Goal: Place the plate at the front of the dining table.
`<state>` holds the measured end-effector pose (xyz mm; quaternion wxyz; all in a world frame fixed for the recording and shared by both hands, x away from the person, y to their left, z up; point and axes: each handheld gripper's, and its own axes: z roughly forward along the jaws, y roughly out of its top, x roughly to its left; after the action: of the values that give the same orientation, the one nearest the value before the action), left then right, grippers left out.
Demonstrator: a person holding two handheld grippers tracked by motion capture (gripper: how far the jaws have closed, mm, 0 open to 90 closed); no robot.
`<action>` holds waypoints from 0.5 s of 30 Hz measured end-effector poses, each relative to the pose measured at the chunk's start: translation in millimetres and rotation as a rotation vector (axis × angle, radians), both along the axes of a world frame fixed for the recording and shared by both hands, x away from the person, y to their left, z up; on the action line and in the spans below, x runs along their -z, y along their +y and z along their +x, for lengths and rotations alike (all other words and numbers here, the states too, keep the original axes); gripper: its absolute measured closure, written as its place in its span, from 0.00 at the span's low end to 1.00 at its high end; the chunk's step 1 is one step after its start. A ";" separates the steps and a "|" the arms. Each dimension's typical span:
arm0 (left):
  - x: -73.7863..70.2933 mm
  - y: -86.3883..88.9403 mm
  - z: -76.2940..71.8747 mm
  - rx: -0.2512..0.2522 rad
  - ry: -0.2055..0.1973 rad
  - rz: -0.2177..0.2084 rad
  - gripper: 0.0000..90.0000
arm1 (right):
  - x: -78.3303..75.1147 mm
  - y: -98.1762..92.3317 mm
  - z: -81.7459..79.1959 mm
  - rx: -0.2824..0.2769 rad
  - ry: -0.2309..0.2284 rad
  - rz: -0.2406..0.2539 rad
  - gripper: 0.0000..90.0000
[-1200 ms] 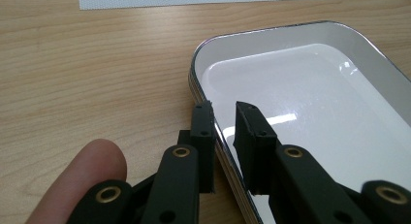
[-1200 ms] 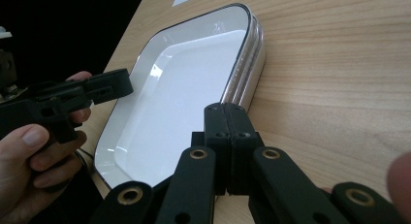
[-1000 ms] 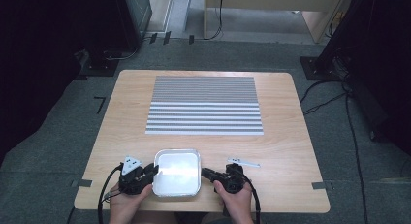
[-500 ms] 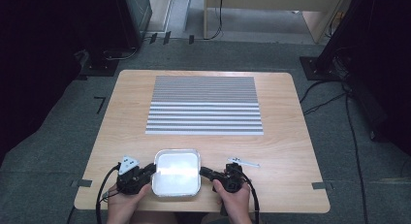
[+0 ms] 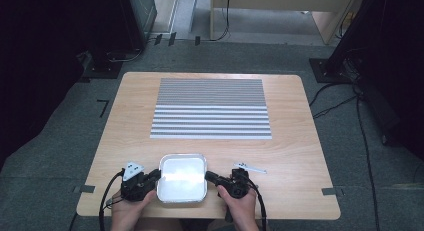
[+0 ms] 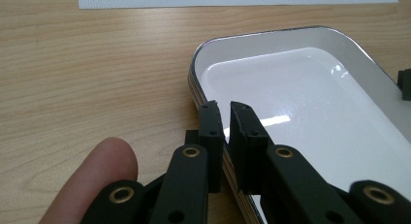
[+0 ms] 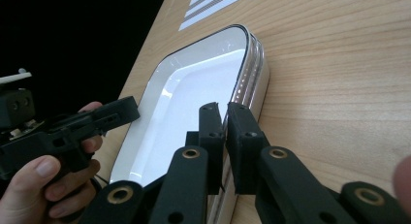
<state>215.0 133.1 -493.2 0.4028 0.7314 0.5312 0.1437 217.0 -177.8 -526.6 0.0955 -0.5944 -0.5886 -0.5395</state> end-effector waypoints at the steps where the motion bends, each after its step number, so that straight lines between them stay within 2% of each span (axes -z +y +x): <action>1: 0.3 -0.4 -0.2 -0.003 -0.001 0.001 0.94 | -1.1 0.7 -0.4 0.004 0.003 -0.011 0.97; 5: 0.6 -1.5 -0.9 -0.010 -0.004 0.005 0.94 | -2.4 3.4 -2.8 0.031 0.003 -0.027 0.98; 8: 0.6 -1.6 -1.0 -0.012 -0.005 0.005 0.93 | -2.5 5.1 -6.0 0.081 0.019 -0.010 0.99; 15: 0.9 -2.0 -0.8 -0.014 -0.004 -0.012 0.89 | -3.8 6.6 -9.0 0.122 0.013 -0.001 1.00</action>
<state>214.2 131.2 -494.1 0.4074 0.7249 0.5363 0.1447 208.1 -171.3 -522.8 0.0660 -0.6327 -0.5508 -0.5403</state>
